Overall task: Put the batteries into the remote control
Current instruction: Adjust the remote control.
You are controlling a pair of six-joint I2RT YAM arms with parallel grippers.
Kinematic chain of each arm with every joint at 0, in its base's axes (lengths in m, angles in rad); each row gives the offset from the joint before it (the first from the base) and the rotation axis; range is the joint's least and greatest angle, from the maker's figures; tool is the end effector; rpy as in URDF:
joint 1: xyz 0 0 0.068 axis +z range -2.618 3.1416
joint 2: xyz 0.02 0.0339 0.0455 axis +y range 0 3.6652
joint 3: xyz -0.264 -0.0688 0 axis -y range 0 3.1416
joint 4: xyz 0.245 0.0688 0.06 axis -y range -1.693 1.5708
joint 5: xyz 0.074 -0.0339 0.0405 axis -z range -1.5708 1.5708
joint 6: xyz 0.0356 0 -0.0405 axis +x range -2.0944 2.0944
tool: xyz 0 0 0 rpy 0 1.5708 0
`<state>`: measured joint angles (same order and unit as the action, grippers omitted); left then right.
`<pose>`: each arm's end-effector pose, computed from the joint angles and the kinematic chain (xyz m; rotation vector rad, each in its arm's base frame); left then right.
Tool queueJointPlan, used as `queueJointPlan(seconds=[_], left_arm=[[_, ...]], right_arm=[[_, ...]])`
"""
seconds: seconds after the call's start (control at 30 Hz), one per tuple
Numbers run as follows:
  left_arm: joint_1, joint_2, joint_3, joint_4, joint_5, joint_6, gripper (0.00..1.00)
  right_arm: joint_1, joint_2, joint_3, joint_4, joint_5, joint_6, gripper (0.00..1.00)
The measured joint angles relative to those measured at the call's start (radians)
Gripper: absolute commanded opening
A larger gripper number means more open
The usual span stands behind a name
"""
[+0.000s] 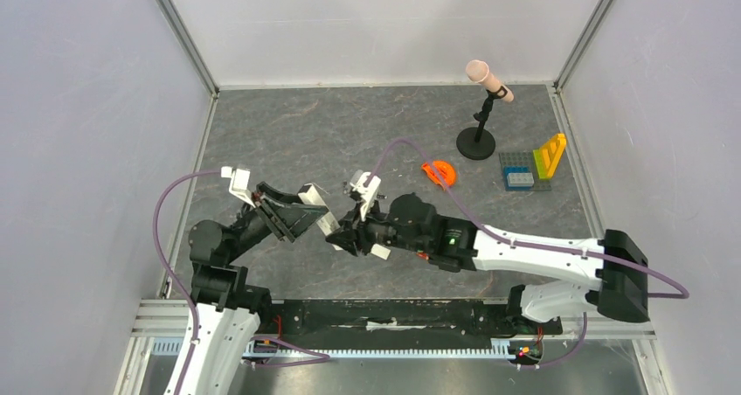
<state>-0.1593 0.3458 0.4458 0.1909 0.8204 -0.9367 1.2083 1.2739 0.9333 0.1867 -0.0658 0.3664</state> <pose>0.0981 -0.0421 0.3153 0.2136 1.5162 -1.4160 0.1049 0.2832 0.3239 -0.8184 1.6978 1.1875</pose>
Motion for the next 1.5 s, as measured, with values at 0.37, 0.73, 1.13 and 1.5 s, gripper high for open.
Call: queueJointPlan(seconds=[0.37, 0.73, 1.13, 1.5], left_arm=[[0.0, -0.065, -0.056, -0.195, -0.282, 0.027, 0.7], [0.0, -0.026, -0.09, -0.227, -0.296, 0.042, 0.74], [0.0, -0.016, -0.122, -0.227, -0.329, 0.024, 0.44], [-0.005, 0.035, -0.149, -0.181, -0.299, -0.013, 0.02]], right_arm=[[0.081, 0.133, 0.08, -0.164, 0.37, -0.016, 0.16], [0.097, 0.229, 0.218, -0.227, 0.467, -0.039, 0.16], [0.114, 0.303, 0.276, -0.288, 0.52, -0.038, 0.18], [0.112, 0.325, 0.288, -0.339, 0.521, 0.007, 0.61]])
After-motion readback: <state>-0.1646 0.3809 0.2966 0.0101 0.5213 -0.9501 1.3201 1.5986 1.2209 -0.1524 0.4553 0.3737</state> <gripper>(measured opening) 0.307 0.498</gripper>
